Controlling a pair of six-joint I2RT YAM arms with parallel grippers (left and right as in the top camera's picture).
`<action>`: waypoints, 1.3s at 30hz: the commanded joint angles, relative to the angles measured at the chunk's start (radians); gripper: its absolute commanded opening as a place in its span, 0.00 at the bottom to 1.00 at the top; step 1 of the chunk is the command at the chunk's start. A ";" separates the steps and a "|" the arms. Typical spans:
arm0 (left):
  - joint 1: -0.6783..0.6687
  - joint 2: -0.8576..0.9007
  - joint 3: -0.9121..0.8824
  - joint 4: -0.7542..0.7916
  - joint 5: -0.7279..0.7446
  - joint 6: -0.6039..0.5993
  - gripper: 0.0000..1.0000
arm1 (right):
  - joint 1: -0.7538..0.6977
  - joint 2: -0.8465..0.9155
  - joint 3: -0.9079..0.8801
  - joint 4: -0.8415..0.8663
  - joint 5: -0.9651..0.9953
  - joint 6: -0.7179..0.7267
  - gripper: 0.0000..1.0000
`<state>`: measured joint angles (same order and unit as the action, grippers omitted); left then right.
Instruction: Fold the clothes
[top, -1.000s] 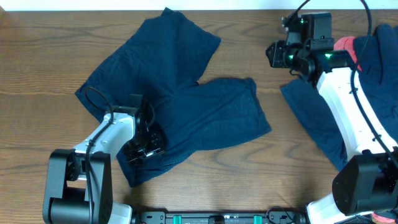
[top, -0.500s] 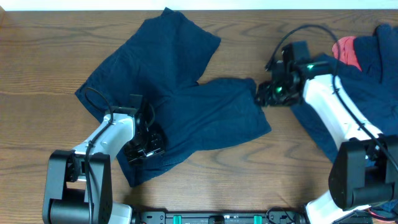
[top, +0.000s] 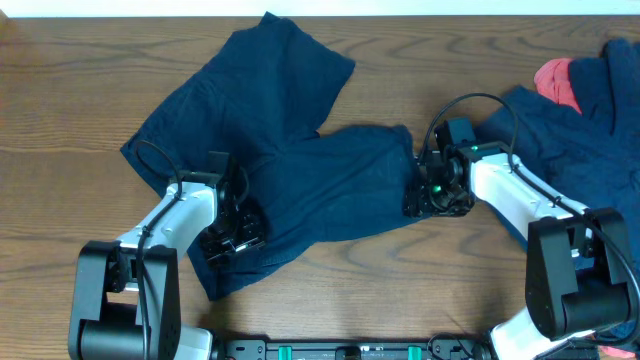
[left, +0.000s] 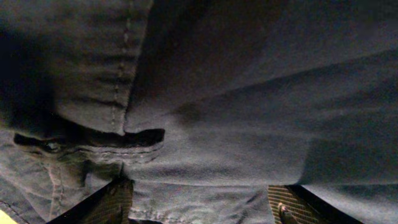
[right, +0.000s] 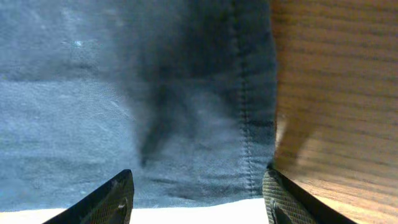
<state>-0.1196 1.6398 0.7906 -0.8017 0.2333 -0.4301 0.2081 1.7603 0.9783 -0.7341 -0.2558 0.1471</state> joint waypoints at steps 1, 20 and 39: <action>0.007 0.073 -0.027 0.124 -0.009 0.053 0.72 | 0.010 0.002 -0.035 0.028 0.012 0.040 0.65; 0.007 0.073 -0.027 0.097 -0.010 0.071 0.72 | 0.009 0.002 -0.051 0.029 0.111 0.183 0.66; 0.007 0.073 -0.027 0.002 -0.077 0.100 0.71 | -0.002 -0.019 -0.050 -0.257 0.564 0.580 0.01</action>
<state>-0.1196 1.6466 0.8009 -0.8280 0.2317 -0.3969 0.2481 1.7485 0.9455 -0.9291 -0.0341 0.4816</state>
